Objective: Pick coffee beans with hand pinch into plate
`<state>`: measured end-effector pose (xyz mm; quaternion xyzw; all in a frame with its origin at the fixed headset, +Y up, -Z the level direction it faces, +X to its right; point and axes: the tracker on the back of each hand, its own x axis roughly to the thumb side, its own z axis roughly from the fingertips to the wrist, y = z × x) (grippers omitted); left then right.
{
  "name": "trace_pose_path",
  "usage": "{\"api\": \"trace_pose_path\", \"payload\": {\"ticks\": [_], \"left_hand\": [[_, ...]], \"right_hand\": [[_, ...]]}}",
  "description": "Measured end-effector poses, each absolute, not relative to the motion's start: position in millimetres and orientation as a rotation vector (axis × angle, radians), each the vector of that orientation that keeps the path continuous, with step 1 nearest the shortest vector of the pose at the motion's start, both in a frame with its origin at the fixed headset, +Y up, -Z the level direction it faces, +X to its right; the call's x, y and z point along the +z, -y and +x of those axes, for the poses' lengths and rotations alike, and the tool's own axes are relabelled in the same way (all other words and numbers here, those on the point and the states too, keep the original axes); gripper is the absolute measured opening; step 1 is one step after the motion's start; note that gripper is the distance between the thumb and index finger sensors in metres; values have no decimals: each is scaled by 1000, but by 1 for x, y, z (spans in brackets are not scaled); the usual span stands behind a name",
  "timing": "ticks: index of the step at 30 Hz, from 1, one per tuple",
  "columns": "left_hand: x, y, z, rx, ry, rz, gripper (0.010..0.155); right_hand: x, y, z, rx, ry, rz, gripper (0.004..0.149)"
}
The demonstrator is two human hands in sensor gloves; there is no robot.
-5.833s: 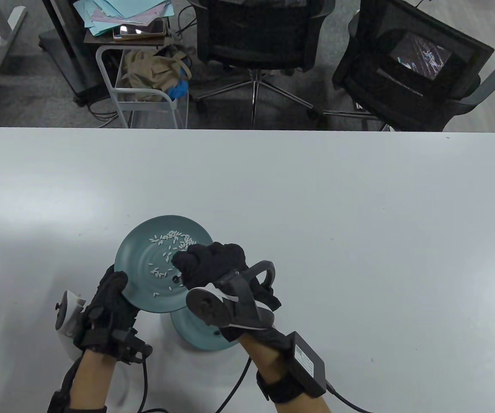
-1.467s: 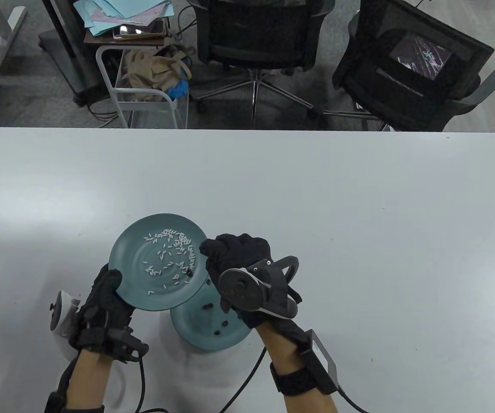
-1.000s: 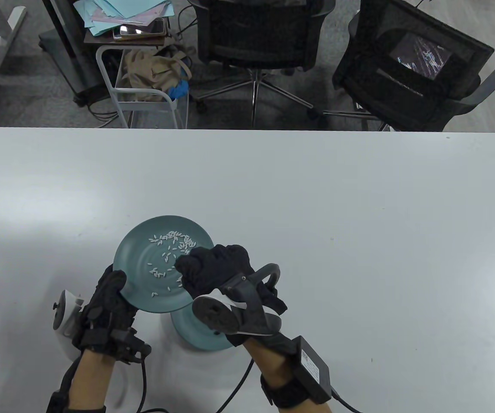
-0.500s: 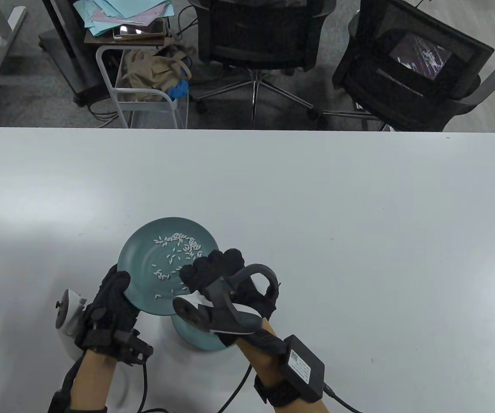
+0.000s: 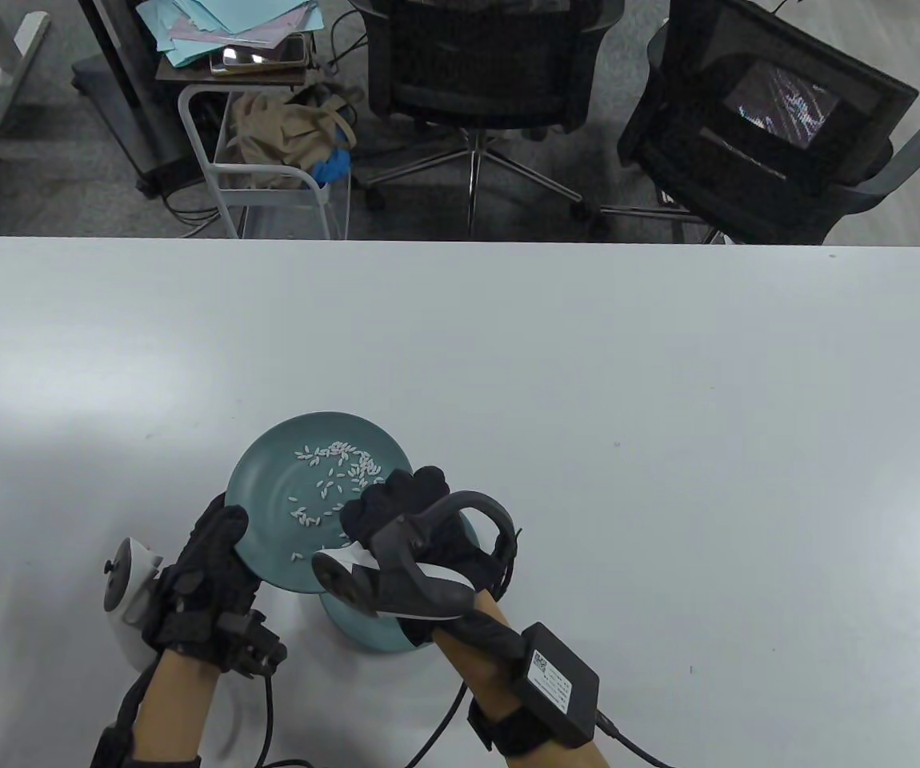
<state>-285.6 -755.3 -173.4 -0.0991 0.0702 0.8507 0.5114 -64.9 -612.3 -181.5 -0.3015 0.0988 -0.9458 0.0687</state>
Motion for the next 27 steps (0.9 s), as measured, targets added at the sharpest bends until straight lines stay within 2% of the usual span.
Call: {"api": "trace_pose_path", "payload": {"ticks": [6,17,27], "left_hand": [[-174,755,-286,2024,-172,-236,59],[-173,753,-285,2016,-176,-234,59],[-173,754,-283,1999,-188,-244,58]], "right_hand": [[-184,616,-64,-2879,-191,-901,37],[-185,617,-64,-2891,-161,-904,38],[-186,620,-65,-2882,-52,-898,41]]}}
